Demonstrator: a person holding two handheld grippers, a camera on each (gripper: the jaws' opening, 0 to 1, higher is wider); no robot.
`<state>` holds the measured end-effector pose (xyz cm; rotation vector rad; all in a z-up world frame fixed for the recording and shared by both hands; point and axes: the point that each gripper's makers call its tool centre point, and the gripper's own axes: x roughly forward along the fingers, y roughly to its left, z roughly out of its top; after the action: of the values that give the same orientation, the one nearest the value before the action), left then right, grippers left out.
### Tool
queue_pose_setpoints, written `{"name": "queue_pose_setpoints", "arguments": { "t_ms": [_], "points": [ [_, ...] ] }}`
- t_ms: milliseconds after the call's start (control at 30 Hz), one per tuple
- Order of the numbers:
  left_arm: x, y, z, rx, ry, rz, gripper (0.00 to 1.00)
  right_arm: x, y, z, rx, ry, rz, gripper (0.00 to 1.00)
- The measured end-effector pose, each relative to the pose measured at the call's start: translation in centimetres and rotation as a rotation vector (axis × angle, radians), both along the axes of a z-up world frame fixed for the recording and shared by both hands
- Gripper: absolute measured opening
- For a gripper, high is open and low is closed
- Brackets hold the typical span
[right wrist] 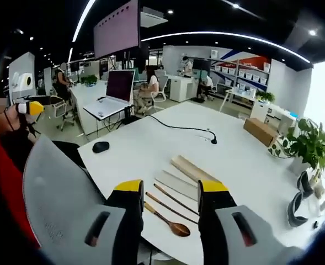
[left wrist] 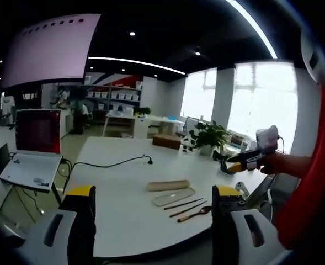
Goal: Arrange the utensils inside the cutlery case until each visible utensil rests in its matching compartment.
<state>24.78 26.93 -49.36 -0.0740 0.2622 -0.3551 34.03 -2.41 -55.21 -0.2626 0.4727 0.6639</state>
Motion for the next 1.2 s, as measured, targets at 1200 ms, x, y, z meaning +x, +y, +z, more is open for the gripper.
{"name": "queue_pose_setpoints", "arguments": {
  "t_ms": [1200],
  "points": [
    [-2.2,1.6,-2.7,0.066,0.082,0.006,0.82,2.3,0.7,-3.2,-0.168,0.04,0.121,0.19]
  ]
}}
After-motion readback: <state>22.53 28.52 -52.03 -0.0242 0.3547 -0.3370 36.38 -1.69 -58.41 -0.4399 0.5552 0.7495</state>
